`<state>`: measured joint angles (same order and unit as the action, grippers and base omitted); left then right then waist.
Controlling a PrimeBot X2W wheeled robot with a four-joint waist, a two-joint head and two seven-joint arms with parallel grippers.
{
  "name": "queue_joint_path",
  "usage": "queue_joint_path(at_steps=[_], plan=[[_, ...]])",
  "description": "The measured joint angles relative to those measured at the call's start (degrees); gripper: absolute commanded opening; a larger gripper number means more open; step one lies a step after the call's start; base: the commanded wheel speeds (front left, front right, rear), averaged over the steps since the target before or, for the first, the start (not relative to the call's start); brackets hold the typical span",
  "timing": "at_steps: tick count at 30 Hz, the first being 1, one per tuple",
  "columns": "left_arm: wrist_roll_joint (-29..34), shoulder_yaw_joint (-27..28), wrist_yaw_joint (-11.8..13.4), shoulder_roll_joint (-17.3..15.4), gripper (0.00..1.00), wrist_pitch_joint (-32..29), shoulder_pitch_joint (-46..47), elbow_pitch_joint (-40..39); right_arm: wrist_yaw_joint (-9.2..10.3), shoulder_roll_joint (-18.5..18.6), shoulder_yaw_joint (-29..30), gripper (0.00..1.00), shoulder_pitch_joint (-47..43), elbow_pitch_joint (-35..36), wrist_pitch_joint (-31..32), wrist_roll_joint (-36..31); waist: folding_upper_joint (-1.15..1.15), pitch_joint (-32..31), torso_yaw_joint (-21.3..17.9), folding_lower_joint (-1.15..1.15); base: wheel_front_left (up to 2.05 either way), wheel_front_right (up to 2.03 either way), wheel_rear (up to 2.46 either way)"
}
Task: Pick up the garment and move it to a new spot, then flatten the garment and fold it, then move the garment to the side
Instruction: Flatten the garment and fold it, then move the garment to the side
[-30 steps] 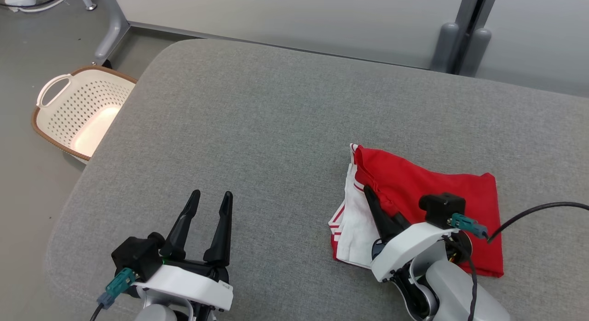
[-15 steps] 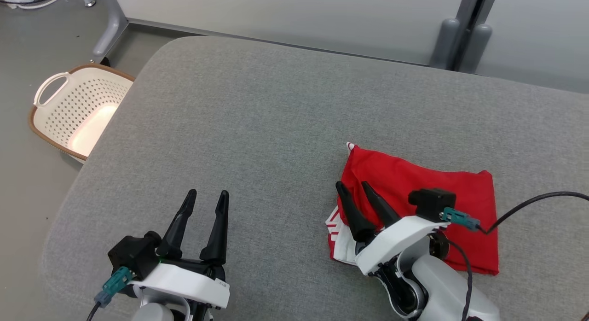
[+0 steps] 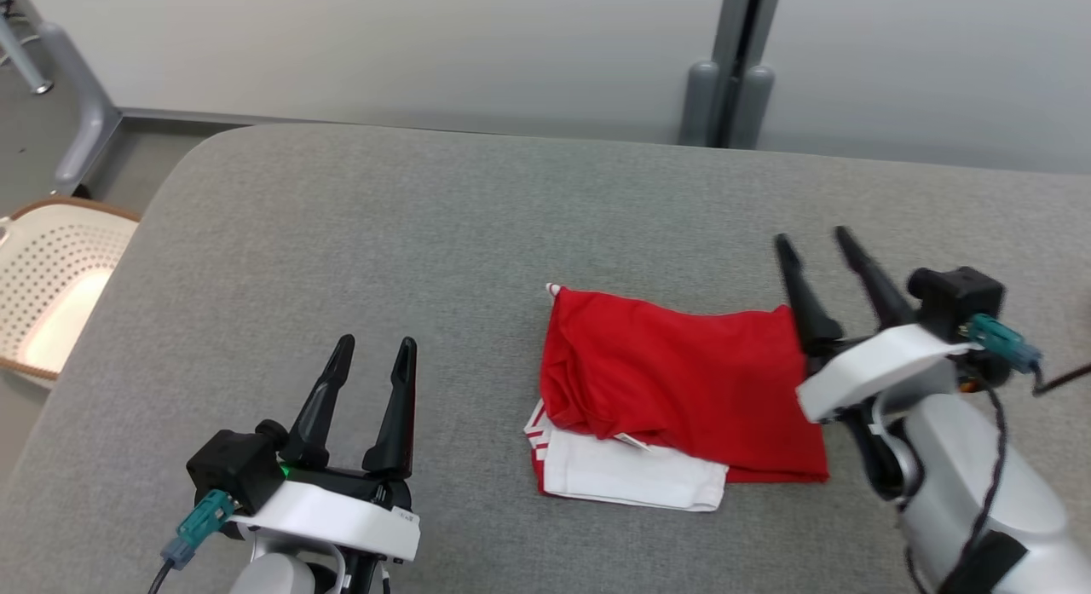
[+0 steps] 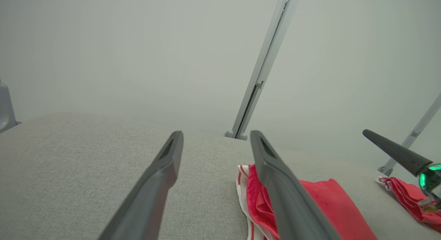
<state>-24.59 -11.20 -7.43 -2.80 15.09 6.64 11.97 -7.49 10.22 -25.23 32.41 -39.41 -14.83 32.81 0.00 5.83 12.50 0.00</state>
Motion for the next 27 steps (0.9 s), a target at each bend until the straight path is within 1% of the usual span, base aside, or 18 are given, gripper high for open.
queue_joint_path(at_steps=[2,4,5,6,7,10,15,16,18,20,25,27], plan=[[0.0,0.1,0.0,0.0,1.00,0.0,0.0,-0.7,0.00,1.5,3.5,1.00,-1.4,1.7,-0.1,-5.4,0.00,-0.3,-1.0,0.00,0.00,0.00,0.00],[0.0,0.3,0.0,0.0,1.00,0.0,0.0,-1.4,0.00,1.9,7.8,1.00,-3.6,4.4,-0.1,-9.3,0.00,-0.5,-1.9,0.00,0.00,0.00,0.00],[0.0,0.4,0.0,0.0,1.00,0.0,0.1,-1.7,0.00,1.9,9.9,1.00,-5.1,6.0,-0.1,-11.2,0.00,-0.6,-2.3,0.00,0.00,0.00,0.00],[0.0,0.8,0.0,0.0,1.00,0.0,0.1,-2.0,-0.01,1.8,13.0,1.00,-8.3,10.0,-0.2,-16.5,0.00,-0.7,-3.0,0.00,0.00,0.00,0.00],[0.0,0.9,0.0,0.0,1.00,0.0,0.1,-2.1,0.00,1.8,14.7,1.00,-9.9,11.8,-0.2,-19.0,0.00,-0.7,-3.3,0.00,0.00,0.00,0.00],[0.4,1.0,0.0,0.0,1.00,0.0,0.0,-2.3,0.00,0.1,19.3,1.00,-15.4,16.7,-0.3,-23.2,0.00,-0.9,-3.8,0.00,0.00,0.00,0.00],[1.0,1.2,0.0,0.0,1.00,0.0,-1.1,-2.5,0.00,-3.6,24.3,1.00,-22.1,21.4,-0.3,-26.3,0.00,-1.3,-4.3,0.00,0.00,0.00,0.00],[2.0,1.5,0.0,0.0,1.00,0.0,-1.6,-2.8,0.00,-4.2,24.9,1.00,-23.3,22.3,-0.3,-27.0,0.00,-1.2,-4.4,0.00,0.00,0.00,0.00],[2.0,1.9,0.0,0.0,1.00,0.0,-1.6,-3.4,0.00,-4.4,24.8,1.00,-23.8,22.6,-0.3,-28.7,0.00,-1.1,-4.5,0.00,0.00,0.00,0.00],[2.1,2.2,0.0,0.0,1.00,0.0,-1.7,-3.6,0.00,-4.9,25.1,1.00,-24.0,22.9,-0.3,-29.0,0.00,-0.9,-4.4,0.00,0.00,0.00,0.00],[2.0,2.2,0.0,0.0,1.00,0.0,-1.7,-3.5,0.00,-5.4,25.0,1.00,-24.0,21.5,-0.3,-29.1,0.00,-0.4,-4.0,0.00,0.00,0.00,0.00],[1.8,1.4,0.0,0.0,1.00,0.0,-1.6,-3.1,0.00,-5.7,24.0,1.00,-23.6,18.9,0.1,-28.3,0.00,0.3,-3.5,0.00,0.00,0.00,0.00]])
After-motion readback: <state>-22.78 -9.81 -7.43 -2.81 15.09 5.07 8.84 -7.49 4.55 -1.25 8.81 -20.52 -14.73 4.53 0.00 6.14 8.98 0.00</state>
